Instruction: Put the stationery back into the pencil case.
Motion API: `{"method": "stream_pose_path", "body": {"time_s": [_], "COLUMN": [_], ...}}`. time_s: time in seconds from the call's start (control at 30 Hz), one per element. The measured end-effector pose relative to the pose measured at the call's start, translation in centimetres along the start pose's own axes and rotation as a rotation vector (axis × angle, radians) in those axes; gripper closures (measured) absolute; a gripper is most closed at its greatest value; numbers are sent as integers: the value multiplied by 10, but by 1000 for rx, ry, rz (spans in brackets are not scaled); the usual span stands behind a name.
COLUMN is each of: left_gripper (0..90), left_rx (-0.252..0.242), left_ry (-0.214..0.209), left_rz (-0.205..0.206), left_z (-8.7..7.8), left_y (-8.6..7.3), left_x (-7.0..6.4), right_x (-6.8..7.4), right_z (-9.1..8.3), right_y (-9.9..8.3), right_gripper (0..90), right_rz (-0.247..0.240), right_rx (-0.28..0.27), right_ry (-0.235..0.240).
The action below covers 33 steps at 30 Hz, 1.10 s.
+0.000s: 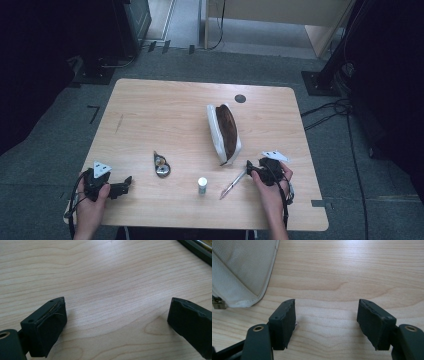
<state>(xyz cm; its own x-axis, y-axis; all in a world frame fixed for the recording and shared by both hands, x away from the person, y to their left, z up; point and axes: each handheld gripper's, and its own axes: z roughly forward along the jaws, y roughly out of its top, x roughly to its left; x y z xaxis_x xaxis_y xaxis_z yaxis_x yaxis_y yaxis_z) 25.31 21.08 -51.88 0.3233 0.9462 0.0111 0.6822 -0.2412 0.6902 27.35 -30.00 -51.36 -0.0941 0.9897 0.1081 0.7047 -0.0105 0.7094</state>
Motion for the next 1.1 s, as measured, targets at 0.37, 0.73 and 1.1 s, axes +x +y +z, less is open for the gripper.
{"method": "stream_pose_path", "body": {"time_s": [0.37, 0.73, 1.1], "left_gripper": [26, 26, 26], "left_rx": [0, -3, 0], "left_ry": [0, -2, -1], "left_rz": [0, -1, 2], "left_z": [0, 0, 0], "left_y": [0, 0, 0], "left_x": [0, 0, 0], "right_x": [4, -2, -13], "right_z": [16, 9, -10], "right_y": [14, 6, -12], "right_gripper": [302, 287, 281], "right_rz": [-33, -54, -50], "right_rx": [38, 32, 20], "right_ry": [-50, -60, -64]}}
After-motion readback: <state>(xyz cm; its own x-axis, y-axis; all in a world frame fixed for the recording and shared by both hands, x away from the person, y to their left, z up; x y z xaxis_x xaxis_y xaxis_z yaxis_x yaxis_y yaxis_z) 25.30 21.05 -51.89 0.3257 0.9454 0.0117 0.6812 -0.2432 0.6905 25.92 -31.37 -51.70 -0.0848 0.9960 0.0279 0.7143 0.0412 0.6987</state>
